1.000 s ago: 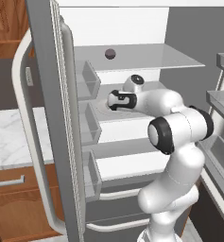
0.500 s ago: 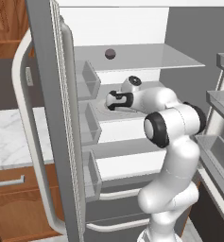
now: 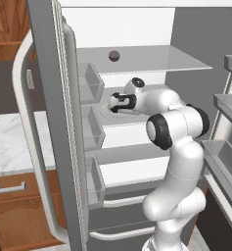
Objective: Retrieve the shrimp from the fridge and place it on the cutting board.
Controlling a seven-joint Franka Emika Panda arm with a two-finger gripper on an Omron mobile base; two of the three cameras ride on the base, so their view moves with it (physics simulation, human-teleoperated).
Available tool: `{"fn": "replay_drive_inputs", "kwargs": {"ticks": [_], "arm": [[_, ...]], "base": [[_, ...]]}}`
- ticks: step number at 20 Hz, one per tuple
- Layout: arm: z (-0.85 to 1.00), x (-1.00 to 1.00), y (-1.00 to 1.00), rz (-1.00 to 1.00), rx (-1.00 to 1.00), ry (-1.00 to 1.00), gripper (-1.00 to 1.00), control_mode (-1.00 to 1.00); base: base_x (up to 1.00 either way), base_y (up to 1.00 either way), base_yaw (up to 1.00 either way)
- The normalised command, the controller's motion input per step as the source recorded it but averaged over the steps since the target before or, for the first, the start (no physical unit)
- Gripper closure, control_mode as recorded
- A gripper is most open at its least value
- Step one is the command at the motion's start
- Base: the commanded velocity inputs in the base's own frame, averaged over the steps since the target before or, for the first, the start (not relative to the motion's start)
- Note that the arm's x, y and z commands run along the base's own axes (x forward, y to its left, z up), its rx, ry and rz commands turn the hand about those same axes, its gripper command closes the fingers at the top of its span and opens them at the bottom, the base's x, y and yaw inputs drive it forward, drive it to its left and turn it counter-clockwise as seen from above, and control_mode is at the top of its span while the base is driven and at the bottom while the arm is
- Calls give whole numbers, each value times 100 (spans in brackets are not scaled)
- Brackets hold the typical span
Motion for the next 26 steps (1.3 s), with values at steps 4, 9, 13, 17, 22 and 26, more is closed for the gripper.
{"fn": "replay_drive_inputs", "kwargs": {"ticks": [4,9,13,17,22,26], "arm": [[-39,9,0,0,0,0,100,-100],[-44,0,0,0,0,0,100,-100],[-47,0,0,0,0,0,100,-100],[-50,0,0,0,0,0,100,-100],[-47,0,0,0,0,0,100,-100],[-13,0,0,0,2,0,100,-100]], "base": [[0,0,0],[0,0,0],[0,0,0],[0,0,0],[0,0,0],[0,0,0]]}}
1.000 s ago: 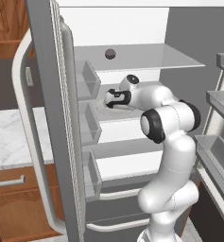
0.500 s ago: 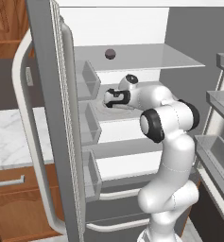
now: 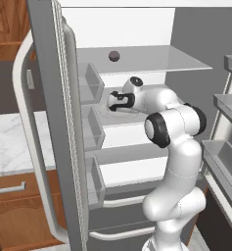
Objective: Retrieve the shrimp from the fridge and place it on the cutting board.
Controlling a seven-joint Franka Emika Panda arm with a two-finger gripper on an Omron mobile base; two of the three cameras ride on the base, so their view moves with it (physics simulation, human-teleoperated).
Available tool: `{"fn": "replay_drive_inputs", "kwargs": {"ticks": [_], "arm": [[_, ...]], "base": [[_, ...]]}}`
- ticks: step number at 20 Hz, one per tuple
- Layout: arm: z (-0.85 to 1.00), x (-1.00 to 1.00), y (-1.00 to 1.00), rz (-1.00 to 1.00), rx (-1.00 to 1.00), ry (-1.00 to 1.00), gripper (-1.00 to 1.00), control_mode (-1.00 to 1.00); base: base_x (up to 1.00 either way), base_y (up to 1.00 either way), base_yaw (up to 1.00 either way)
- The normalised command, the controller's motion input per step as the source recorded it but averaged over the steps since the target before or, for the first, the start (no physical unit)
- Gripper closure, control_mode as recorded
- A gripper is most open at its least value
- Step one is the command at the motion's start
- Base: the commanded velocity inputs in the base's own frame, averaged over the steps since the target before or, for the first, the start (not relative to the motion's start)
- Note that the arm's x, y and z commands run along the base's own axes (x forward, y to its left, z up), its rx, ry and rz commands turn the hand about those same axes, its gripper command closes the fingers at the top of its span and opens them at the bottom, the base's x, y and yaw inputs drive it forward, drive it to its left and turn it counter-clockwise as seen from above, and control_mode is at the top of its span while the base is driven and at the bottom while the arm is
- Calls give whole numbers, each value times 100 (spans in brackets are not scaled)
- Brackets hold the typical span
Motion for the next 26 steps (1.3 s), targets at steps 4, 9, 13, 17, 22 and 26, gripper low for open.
{"fn": "replay_drive_inputs", "kwargs": {"ticks": [4,9,13,17,22,26], "arm": [[-1,0,-4,0,5,-4,100,-100],[0,0,-11,0,8,-6,100,-100],[0,-2,-17,0,8,-7,100,-100],[0,-18,-17,0,2,-5,100,-100],[17,-27,-5,0,0,-6,100,-100],[33,-6,0,0,0,-1,100,-100]], "base": [[0,0,0],[0,0,0],[0,0,0],[0,0,0],[0,0,0],[0,0,0]]}}
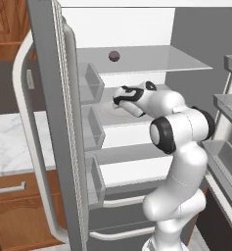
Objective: Retrieve the shrimp from the fridge and place it on the cutting board.
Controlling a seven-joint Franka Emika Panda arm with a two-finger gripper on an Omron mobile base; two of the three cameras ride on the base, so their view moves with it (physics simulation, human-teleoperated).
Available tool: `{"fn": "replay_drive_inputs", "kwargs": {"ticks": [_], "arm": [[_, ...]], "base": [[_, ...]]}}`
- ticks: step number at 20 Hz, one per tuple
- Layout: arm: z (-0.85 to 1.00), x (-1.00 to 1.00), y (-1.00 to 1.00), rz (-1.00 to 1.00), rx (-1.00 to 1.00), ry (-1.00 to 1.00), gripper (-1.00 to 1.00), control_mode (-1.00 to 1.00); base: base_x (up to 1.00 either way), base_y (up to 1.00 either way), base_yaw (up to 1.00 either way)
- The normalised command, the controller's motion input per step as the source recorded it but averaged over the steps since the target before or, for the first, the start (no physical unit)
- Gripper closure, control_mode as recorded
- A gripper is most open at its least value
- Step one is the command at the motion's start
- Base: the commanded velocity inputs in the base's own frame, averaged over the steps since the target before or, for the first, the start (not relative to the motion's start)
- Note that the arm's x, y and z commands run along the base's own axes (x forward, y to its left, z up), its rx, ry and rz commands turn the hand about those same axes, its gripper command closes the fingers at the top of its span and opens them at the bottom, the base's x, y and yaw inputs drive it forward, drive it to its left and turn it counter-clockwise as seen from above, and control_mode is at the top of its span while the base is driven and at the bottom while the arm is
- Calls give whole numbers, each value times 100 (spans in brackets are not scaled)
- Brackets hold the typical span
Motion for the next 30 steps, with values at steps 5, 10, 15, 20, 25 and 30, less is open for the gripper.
{"fn": "replay_drive_inputs", "kwargs": {"ticks": [5,10,15,20,25,30], "arm": [[28,-8,0,-1,0,0,100,-100],[28,-16,0,-4,0,0,100,-100],[16,-24,0,-7,0,0,100,-100],[1,-31,-1,-5,0,0,100,-100],[15,-43,-17,-8,0,0,100,-100],[17,-53,-31,-12,0,2,100,-100]], "base": [[0,0,0],[0,0,0],[0,0,0],[0,0,0],[0,0,0],[0,0,0]]}}
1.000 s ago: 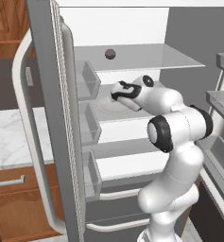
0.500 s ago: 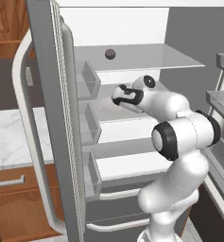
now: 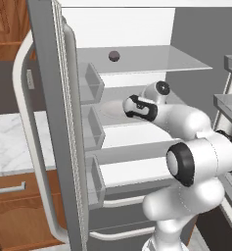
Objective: Retrieve the shrimp from the fridge and place it on the cutting board.
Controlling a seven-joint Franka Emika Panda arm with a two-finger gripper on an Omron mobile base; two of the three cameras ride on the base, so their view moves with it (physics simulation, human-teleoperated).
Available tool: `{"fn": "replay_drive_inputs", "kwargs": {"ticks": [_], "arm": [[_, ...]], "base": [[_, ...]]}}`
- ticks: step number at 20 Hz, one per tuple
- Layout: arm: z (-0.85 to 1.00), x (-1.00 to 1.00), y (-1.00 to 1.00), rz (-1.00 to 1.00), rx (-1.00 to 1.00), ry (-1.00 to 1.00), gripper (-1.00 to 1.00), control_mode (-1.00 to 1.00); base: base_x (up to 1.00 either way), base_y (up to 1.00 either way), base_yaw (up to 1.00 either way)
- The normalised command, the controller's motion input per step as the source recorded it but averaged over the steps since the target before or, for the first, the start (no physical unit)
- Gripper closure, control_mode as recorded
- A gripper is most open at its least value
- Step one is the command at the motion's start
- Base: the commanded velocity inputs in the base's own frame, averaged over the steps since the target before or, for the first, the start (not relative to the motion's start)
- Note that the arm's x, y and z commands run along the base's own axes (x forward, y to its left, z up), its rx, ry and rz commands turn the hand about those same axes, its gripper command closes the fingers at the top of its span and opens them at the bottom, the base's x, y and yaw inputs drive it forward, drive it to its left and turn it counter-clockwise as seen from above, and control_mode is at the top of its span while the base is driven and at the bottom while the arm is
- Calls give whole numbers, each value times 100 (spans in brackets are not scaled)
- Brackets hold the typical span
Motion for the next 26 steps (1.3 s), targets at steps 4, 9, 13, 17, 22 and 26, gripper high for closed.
{"fn": "replay_drive_inputs", "kwargs": {"ticks": [4,9,13,17,22,26], "arm": [[12,-50,-19,-16,-1,7,100,-100],[23,-49,-11,-12,0,11,100,-100],[22,-55,-2,-2,0,21,100,-100],[11,-62,0,0,0,20,100,-100],[0,-59,1,0,0,18,100,-100],[0,-61,0,0,0,23,100,-100]], "base": [[0,0,0],[0,0,0],[0,0,0],[0,0,0],[0,0,0],[0,0,0]]}}
